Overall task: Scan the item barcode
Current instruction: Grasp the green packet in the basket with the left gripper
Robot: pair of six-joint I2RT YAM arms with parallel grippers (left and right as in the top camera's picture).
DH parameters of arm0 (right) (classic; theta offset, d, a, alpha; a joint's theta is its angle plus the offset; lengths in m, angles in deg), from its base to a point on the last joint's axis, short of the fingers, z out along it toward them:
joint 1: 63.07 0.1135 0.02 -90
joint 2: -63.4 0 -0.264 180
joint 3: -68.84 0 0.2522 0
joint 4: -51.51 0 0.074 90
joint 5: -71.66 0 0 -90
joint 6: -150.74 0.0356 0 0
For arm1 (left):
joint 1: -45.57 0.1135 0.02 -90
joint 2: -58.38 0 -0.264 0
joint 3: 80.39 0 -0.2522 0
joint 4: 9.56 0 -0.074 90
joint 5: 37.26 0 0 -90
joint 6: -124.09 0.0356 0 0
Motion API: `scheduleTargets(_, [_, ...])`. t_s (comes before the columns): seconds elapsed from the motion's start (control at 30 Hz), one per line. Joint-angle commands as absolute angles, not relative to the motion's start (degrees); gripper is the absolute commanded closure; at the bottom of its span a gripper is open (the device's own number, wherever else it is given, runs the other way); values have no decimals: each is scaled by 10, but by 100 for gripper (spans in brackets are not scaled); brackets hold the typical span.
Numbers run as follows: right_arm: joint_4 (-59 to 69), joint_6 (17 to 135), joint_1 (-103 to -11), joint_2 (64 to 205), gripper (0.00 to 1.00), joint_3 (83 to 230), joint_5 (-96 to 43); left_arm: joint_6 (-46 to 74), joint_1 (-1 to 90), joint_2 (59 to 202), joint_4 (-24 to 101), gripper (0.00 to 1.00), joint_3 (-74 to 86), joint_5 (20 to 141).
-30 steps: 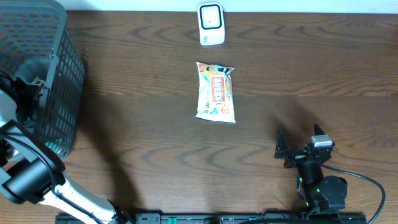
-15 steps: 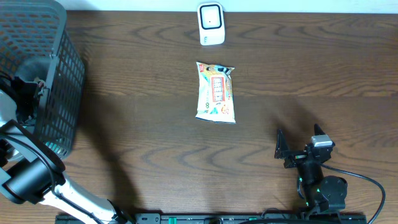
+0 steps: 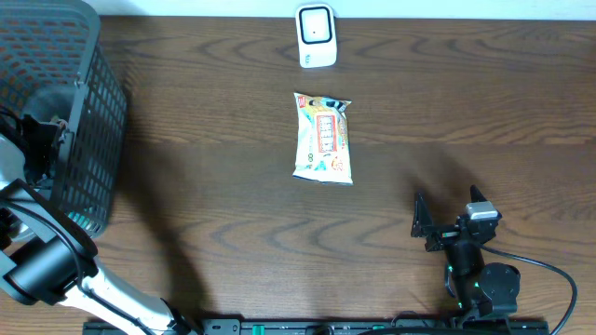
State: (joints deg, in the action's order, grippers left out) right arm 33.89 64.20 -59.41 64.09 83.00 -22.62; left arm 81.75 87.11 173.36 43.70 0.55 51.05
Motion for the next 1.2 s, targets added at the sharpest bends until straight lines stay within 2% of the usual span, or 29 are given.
scheduleTargets(0.0, [336,643,-598,638,1,830,-228,846,874,1743,440,27,13,508])
scheduleTargets(0.47, [336,643,-598,638,1,830,-228,876,874,1755,353,29,13,490])
scheduleTargets(0.73, [336,643,-598,638,1,830,-228,876,874,1797,361,32,13,490])
scheduleTargets(0.77, [336,643,-598,638,1,830,-228,876,874,1803,362,35,13,490])
scheduleTargets(0.87, [336,643,-598,638,1,830,-228,874,874,1809,362,68,13,491])
scheduleTargets(0.93, [337,643,-598,638,1,830,-228,874,874,1807,362,79,13,490])
scheduleTargets(0.97, [336,643,-598,638,1,830,-228,870,874,1806,363,89,13,490])
scheduleTargets(1.0, [336,643,-598,638,1,830,-228,862,874,1804,362,92,13,490])
scheduleTargets(1.17, [336,643,-598,638,1,830,-228,796,874,1787,362,92,3,507])
